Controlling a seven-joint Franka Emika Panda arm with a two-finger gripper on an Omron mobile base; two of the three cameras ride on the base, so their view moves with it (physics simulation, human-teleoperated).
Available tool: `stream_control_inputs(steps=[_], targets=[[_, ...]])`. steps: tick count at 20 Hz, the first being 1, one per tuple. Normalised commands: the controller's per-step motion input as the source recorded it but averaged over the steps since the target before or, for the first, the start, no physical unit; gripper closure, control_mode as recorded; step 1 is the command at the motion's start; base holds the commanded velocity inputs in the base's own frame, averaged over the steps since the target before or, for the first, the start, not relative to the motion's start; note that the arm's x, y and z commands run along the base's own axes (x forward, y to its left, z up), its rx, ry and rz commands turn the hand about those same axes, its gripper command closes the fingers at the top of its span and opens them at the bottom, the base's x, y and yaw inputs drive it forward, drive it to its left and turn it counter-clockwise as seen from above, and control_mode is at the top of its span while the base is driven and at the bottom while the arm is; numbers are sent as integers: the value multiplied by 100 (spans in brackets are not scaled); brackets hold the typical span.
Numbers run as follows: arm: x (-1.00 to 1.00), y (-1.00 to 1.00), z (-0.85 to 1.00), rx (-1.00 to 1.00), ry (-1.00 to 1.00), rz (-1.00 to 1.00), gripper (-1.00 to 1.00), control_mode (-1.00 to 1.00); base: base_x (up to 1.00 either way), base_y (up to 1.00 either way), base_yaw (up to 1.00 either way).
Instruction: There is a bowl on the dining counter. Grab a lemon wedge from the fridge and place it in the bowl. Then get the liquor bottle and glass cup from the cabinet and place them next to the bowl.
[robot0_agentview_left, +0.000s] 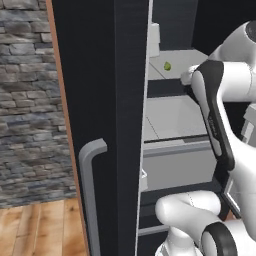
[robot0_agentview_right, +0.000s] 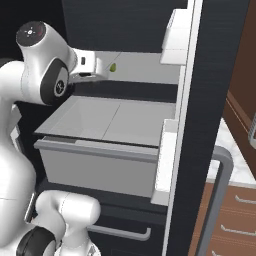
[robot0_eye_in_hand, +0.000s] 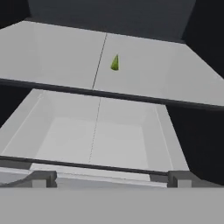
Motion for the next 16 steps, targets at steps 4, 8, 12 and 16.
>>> stream_control_inputs(steps=[4,8,12,16], targets=[[44,0,5,4,-12,-2,-100,-100,0,0,0],[43,0,20,6,1,-4,-100,-100,0,0,0],[48,1,21,4,6,-5,-100,-100,0,0,0],[53,4,4,1,7,-5,-100,-100,0,0,0]])
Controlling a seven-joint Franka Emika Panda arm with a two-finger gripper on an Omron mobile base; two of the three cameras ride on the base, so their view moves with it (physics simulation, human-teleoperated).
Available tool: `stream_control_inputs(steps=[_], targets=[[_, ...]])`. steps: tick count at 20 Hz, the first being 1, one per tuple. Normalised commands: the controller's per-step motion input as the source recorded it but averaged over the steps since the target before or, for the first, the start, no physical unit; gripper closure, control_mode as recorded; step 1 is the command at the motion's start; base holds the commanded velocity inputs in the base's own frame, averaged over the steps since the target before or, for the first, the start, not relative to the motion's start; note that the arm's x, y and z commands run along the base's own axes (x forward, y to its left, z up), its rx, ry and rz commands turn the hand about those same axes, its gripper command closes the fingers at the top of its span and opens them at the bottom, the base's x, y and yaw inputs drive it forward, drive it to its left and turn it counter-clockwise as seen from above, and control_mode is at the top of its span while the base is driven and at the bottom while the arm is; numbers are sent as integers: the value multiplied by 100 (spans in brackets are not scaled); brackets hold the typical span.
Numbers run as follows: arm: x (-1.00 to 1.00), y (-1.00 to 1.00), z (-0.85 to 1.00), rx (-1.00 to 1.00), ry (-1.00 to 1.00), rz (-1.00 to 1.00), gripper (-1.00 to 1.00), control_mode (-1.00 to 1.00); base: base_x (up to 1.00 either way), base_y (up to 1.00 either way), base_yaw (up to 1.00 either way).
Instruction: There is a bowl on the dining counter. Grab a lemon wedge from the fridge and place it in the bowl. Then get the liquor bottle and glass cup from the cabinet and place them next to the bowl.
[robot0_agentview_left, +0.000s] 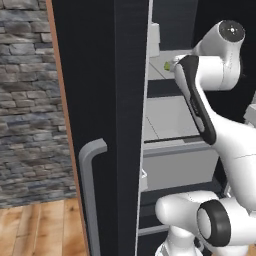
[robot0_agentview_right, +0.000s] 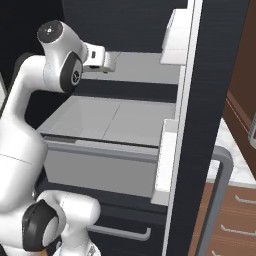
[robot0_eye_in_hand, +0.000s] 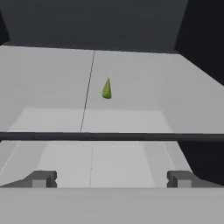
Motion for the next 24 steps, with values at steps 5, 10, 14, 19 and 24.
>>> stream_control_inputs(steps=[5,10,14,19,24], targets=[[43,1,0,0,9,-3,-100,-100,0,0,0],[47,0,-6,0,5,0,-100,-100,0,0,0],[52,0,-19,1,0,0,-100,-100,0,0,0],[44,0,-22,1,0,0,-100,-100,0,0,0],[42,0,-13,2,0,0,-100,-100,0,0,0]])
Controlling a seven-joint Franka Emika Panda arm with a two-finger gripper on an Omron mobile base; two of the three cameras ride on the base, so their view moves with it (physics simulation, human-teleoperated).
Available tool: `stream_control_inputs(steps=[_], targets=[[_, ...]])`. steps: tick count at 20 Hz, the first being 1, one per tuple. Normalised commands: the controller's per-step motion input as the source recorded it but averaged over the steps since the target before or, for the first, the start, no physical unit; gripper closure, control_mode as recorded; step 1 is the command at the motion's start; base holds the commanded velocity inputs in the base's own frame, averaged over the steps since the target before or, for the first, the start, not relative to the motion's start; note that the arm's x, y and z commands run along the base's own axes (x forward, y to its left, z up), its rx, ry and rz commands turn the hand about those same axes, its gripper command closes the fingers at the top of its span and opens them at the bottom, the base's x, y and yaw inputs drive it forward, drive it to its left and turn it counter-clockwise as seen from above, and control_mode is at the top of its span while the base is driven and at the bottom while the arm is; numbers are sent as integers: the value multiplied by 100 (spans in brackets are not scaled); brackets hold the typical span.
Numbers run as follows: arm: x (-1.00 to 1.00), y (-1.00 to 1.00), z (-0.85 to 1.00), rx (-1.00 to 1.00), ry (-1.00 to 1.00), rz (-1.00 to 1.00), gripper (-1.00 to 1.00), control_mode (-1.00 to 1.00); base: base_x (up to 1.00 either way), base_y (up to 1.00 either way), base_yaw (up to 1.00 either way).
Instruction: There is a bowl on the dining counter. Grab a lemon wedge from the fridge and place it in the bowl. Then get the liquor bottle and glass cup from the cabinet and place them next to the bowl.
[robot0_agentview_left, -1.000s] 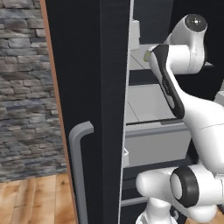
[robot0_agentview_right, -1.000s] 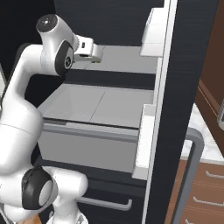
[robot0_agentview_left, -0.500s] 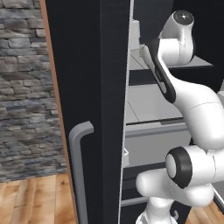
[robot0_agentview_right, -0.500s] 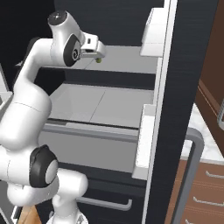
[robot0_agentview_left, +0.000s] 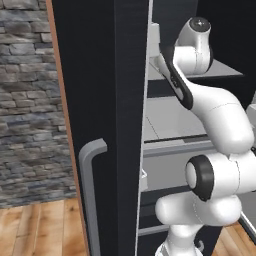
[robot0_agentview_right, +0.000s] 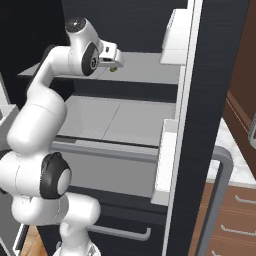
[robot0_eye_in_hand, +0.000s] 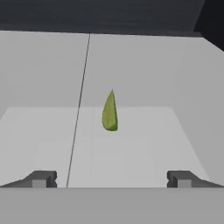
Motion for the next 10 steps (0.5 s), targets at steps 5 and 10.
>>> stream_control_inputs(steps=[5,10], targets=[[43,0,-13,1,2,0,-100,-100,0,0,0],[41,0,-16,1,3,0,-100,-100,0,0,0]])
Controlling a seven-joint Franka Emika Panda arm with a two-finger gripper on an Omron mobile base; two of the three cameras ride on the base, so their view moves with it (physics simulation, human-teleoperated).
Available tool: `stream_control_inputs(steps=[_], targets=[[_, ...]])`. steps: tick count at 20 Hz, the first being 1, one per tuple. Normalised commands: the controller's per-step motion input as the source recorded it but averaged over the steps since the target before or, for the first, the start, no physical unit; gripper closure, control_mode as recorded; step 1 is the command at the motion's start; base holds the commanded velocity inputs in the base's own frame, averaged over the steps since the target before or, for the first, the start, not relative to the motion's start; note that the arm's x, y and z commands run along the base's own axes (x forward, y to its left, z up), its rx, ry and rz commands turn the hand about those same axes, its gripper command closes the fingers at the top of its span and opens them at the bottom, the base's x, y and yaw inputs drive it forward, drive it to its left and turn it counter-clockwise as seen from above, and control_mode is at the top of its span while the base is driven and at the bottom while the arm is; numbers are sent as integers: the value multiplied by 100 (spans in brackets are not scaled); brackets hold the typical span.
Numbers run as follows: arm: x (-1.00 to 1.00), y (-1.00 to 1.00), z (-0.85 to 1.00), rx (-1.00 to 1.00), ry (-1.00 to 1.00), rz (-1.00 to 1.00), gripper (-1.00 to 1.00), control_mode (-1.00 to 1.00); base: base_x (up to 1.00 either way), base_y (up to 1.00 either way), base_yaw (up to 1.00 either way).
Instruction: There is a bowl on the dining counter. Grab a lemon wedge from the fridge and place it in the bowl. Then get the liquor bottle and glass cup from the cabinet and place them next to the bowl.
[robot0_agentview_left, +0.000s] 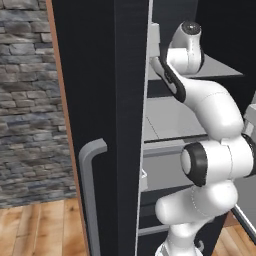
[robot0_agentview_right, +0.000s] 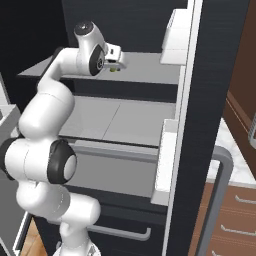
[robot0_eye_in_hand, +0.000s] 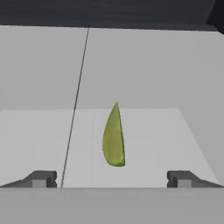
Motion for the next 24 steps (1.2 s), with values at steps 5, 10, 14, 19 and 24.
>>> stream_control_inputs(steps=[5,10,14,19,24], targets=[[43,0,-6,1,1,0,-100,-100,0,0,0],[45,-3,0,1,0,0,-100,-100,0,0,0],[27,-6,-6,0,1,0,-100,-100,0,0,0],[0,-11,-19,0,1,0,-100,-100,0,0,0],[-9,-8,-23,0,1,0,-100,-100,0,0,0]])
